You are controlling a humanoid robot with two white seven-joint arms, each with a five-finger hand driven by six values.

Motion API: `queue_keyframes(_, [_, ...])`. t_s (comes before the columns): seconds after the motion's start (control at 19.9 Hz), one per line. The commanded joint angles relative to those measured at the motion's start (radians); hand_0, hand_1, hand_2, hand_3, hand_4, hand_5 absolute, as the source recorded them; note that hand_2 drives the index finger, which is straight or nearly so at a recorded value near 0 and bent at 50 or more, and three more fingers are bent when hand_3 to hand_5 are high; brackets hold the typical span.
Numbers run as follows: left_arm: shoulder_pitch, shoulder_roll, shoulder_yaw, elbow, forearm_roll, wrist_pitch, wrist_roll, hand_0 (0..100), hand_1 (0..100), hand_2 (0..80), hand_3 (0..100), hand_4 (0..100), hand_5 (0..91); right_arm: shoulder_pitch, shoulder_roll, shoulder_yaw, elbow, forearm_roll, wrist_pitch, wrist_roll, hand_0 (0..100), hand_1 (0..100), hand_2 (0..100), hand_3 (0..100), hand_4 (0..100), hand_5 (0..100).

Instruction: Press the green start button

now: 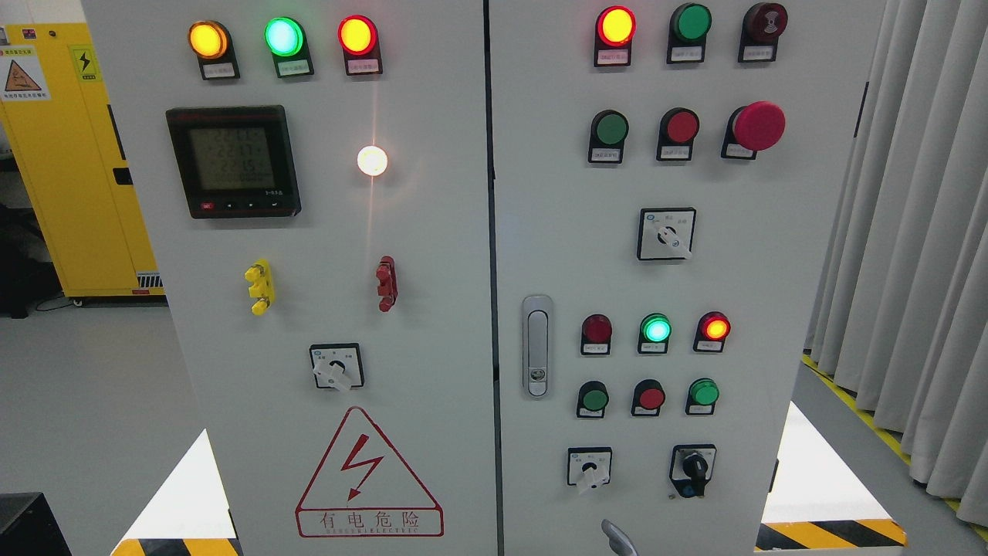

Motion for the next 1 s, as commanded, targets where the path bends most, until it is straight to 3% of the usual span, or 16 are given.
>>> queue_keyframes(0.0, [0.000,0.000,0.000,0.000,0.000,0.000,0.005,12,56,0.0,0,0,0.0,0.003,0.001,-0.001,-0.011,0.000,0.001,-0.002,51,63,0,0,0,0])
queue_keyframes(0.35, [0.000,0.000,0.000,0.000,0.000,0.000,0.005,12,56,0.0,0,0,0.0,0.007,-0.009,-0.003,-0.025,0.023,0.001,-0.031,50,63,0,0,0,0])
queue_keyframes(0.5, [0.000,0.000,-0.001,0.000,0.000,0.000,0.005,12,56,0.0,0,0,0.0,0.007,-0.009,-0.010,-0.026,0.119,-0.004,-0.031,50,63,0,0,0,0])
queue_keyframes(0.55, [0.000,0.000,0.000,0.000,0.000,0.000,0.005,12,56,0.0,0,0,0.0,0.007,-0.009,-0.018,-0.026,0.153,-0.013,-0.031,36,66,0,13,17,9])
queue_keyframes(0.65, [0.000,0.000,0.000,0.000,0.000,0.000,0.005,12,56,0.0,0,0,0.0,0.009,-0.009,-0.038,-0.025,0.234,-0.051,-0.031,35,67,0,13,17,10])
queue_keyframes(0.7, [0.000,0.000,0.000,0.000,-0.001,0.000,0.005,12,56,0.0,0,0,0.0,0.012,-0.009,-0.052,-0.025,0.279,-0.071,-0.031,34,67,0,17,24,14])
queue_keyframes(0.75, [0.000,0.000,0.000,0.000,0.000,0.000,0.005,12,56,0.0,0,0,0.0,0.015,-0.009,-0.067,-0.025,0.329,-0.088,-0.033,34,67,0,17,24,14])
queue_keyframes(0.8, [0.000,0.000,0.000,0.000,0.000,0.000,0.005,12,56,0.0,0,0,0.0,0.016,-0.007,-0.085,-0.025,0.387,-0.108,-0.036,33,68,0,26,35,22])
queue_keyframes(0.85, [0.000,0.000,0.000,0.000,0.000,0.000,0.005,12,56,0.0,0,0,0.0,0.016,-0.004,-0.104,-0.026,0.446,-0.125,-0.041,35,69,0,34,46,41])
queue_keyframes(0.95, [0.000,0.000,-0.001,0.000,0.000,0.000,0.005,12,56,0.0,0,0,0.0,0.016,-0.001,-0.131,-0.026,0.539,-0.148,-0.059,41,70,0,38,51,52])
